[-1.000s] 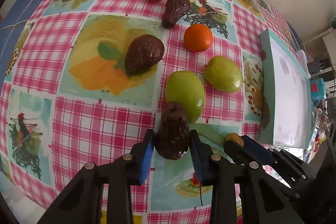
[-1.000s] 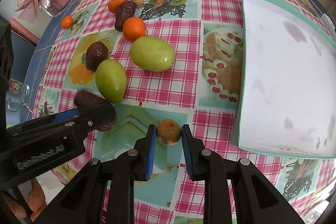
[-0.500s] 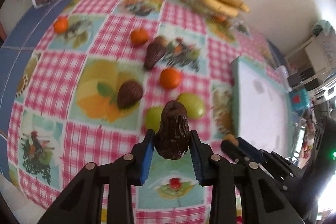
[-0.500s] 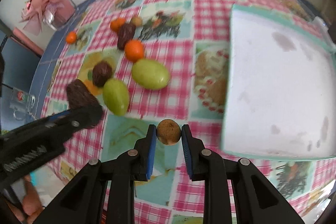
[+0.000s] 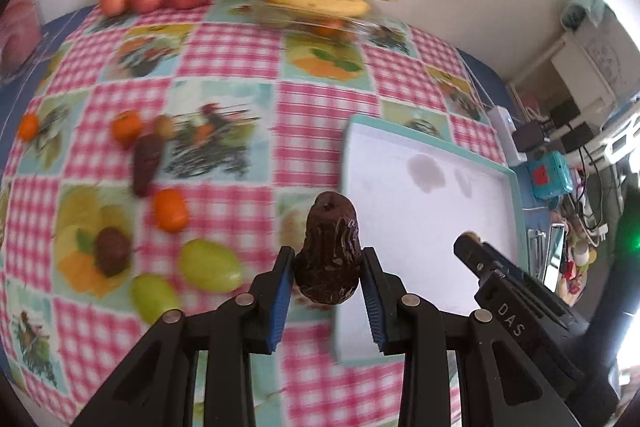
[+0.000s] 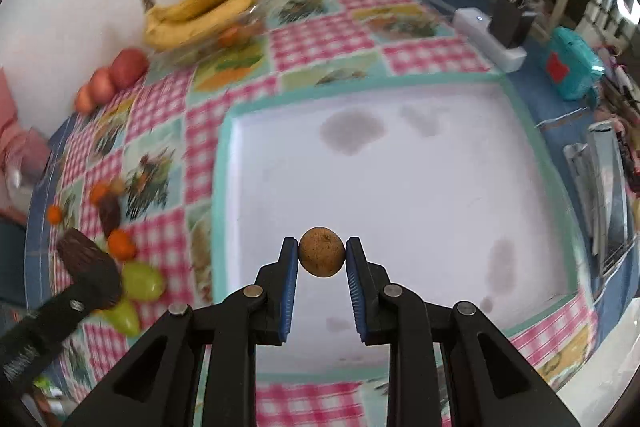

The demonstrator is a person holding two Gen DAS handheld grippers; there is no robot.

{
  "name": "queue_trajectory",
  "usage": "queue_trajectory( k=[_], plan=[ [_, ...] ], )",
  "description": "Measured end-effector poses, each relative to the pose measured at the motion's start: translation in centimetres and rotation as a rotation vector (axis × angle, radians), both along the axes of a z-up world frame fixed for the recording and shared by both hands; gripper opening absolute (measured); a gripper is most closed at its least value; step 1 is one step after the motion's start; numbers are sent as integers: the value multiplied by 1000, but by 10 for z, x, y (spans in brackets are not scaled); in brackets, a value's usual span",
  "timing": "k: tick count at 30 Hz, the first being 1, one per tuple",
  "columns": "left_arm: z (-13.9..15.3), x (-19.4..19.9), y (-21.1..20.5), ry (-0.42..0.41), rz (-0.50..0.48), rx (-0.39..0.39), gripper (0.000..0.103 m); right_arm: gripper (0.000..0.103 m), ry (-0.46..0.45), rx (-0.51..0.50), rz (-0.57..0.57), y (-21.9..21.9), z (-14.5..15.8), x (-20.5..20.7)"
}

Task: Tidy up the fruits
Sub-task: 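Carry the small brown fruit and dark brown fruit over the white tray with both tools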

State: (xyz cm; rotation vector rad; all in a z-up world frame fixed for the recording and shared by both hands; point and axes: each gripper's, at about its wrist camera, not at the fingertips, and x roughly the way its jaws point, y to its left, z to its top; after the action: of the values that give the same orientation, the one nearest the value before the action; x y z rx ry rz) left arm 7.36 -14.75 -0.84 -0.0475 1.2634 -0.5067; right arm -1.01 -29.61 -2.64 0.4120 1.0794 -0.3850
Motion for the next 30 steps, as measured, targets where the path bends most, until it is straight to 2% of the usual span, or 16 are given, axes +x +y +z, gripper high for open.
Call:
queue_trajectory(
  k=[6,12,18,26,30],
  plan=[
    [-10,8,-44,22,-35,-8,35,25,-25,-25,-61,-34,8,3],
    [-13,17,-78,-8,-80,14,35,25,-19,-9,-126,-68,4,7],
    [-32,24,-92,-6,-88,44,35,25,-17,-17,-148,-85,0,17],
    [-67,26,-101,29,-100,95,35,25,35,11,-172,-99,-23,27],
    [-73,26,-102,34,-95,106,35,25,70,10,-171,-99,-34,31]
  ],
)
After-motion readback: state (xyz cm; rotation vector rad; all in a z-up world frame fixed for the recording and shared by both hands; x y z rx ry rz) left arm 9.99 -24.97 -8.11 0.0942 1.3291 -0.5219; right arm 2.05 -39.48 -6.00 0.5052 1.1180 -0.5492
